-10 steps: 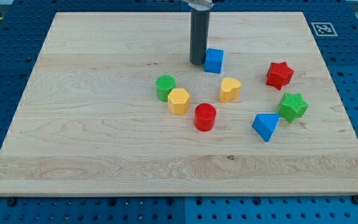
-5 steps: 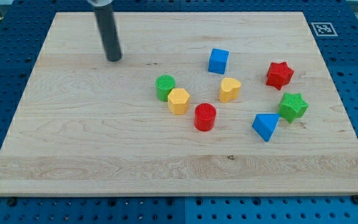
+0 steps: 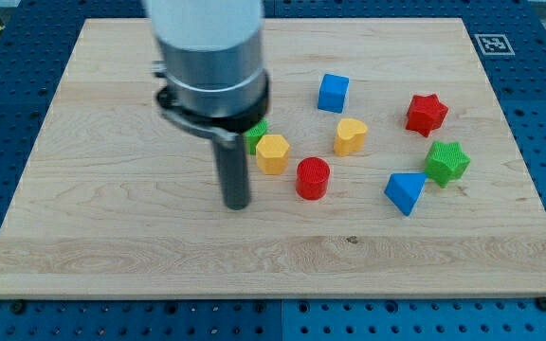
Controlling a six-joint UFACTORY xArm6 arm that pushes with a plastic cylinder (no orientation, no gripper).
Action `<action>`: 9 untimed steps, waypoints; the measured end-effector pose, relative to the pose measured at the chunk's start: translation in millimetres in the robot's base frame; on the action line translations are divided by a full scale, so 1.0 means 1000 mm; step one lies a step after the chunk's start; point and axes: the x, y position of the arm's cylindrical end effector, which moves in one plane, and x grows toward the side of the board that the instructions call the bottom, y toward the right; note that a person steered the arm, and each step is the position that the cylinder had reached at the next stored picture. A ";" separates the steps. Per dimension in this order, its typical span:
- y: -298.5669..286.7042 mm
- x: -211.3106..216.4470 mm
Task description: Separate the green circle from the hexagon
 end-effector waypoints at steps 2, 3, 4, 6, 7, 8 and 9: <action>0.021 -0.008; 0.021 -0.031; 0.021 -0.045; -0.021 -0.051; -0.034 -0.058; -0.034 -0.072; -0.025 -0.081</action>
